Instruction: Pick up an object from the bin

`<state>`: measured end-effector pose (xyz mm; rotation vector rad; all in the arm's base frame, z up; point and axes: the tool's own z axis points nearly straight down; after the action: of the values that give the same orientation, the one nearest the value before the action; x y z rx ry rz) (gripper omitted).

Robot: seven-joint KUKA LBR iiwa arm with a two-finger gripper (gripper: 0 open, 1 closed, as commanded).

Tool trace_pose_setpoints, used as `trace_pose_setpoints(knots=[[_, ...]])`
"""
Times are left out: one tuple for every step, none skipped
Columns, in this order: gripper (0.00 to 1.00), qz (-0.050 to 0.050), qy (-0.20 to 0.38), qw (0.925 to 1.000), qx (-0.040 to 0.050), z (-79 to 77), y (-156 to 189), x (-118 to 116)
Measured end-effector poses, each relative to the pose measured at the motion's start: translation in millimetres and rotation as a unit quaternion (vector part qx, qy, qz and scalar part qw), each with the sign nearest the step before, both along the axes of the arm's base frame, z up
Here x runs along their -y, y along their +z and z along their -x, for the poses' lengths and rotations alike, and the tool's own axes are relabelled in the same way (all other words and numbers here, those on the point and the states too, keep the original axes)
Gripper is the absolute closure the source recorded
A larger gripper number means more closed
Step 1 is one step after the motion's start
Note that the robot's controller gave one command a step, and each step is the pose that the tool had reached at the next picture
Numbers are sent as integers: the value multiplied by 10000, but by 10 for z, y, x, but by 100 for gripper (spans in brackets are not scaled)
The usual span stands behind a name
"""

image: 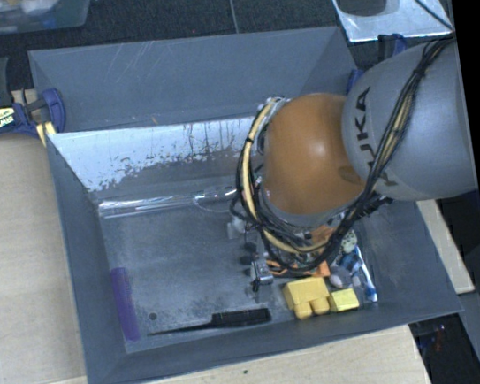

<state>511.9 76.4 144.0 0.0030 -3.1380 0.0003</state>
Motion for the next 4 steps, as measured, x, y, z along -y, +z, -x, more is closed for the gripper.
trace_pose_setpoints(knots=[[0, -4, -13, 10000, 31, -18, 27, 2], [0, -10, 818, 9966, 58, -271, -373, 468], [0, -4, 362, 9993, 53, -231, -308, 1151], [0, 6, 703, 9975, 30, -249, -352, 1285]])
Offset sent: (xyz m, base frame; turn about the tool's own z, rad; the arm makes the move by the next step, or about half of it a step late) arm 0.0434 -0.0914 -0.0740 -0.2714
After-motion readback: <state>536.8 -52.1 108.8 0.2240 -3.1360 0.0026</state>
